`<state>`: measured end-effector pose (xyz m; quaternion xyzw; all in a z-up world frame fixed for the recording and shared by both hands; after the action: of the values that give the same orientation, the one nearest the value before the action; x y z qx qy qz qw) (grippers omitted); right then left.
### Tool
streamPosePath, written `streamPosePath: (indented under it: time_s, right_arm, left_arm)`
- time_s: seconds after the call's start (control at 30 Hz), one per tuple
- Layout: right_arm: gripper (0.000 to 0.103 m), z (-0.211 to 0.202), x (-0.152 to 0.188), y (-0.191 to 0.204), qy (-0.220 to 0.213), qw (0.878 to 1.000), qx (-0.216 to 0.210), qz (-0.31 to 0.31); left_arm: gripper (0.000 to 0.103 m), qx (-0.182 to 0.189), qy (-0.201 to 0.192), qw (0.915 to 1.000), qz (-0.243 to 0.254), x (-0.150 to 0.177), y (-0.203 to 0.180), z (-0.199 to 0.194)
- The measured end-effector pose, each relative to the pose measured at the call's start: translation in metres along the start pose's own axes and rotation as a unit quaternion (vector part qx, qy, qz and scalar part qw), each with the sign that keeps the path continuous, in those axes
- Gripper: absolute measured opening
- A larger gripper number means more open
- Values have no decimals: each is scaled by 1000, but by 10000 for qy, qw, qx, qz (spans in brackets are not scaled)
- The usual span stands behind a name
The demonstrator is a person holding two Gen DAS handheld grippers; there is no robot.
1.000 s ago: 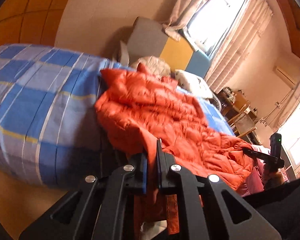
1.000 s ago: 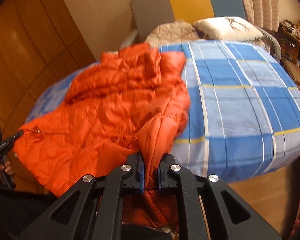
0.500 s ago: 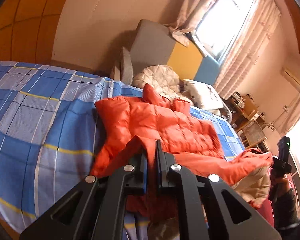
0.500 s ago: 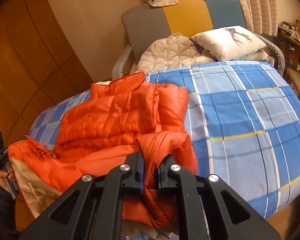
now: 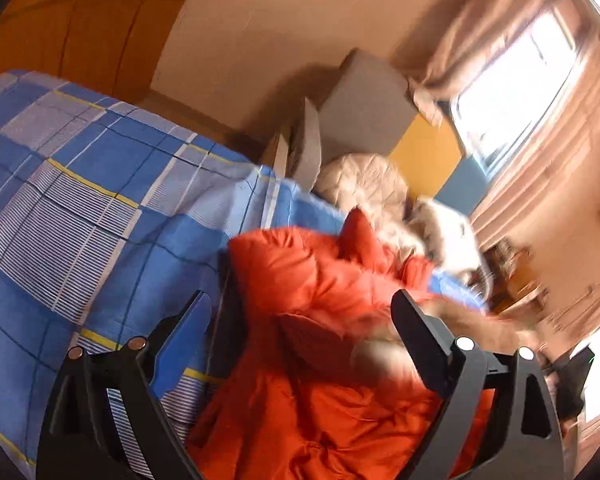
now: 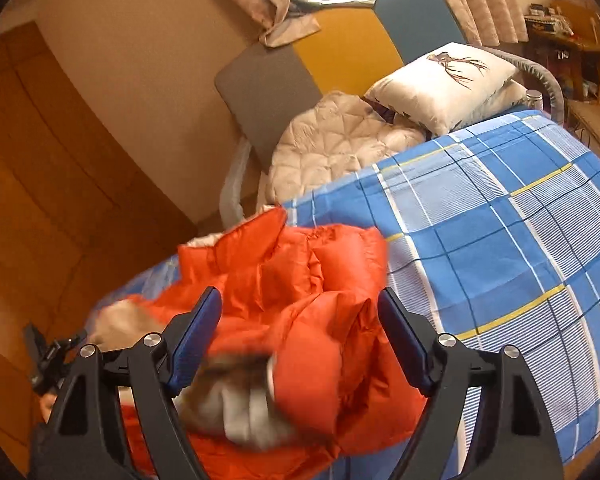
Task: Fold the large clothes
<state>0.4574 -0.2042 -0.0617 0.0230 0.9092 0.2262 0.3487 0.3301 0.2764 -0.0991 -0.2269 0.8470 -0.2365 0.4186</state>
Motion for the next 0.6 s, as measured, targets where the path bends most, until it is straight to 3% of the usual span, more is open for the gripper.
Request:
streamPosePath:
  time_s: [0.17,0.3,0.37,0.5,0.6]
  right_arm:
    - [85,-17,17,-27,-159,9993,-23,341]
    - [89,-25,48,-59,-81,9968,-131,782]
    - [89,-24,63,-67,15,9966,-144,813]
    - [89,-20,75,-66,179,9962,-203,829]
    - [91,-35,49,-48,-221,9950,-503,835]
  left_arm:
    - [92,-37,-156,9999,4,10,23,-20]
    - [87,138,264,9995,-105,61,46,-19]
    - [80,150,537,9984,95,88,47,-14]
    - [79,353,833,9948,467,119,28,-3]
    - [79,215,999,9904,928,127,11,10]
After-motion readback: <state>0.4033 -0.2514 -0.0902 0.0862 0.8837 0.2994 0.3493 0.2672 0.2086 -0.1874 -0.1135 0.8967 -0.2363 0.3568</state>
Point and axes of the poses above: each gripper's, at about its wrist camera, not at the fingertips, and z roughly the way its jaws point, y to its left, x to its underside, the point moved 10 cm from there along z, roughly the way its jaws point, and after that the axes turned 5 degrees about x, right-handed, at the moved point
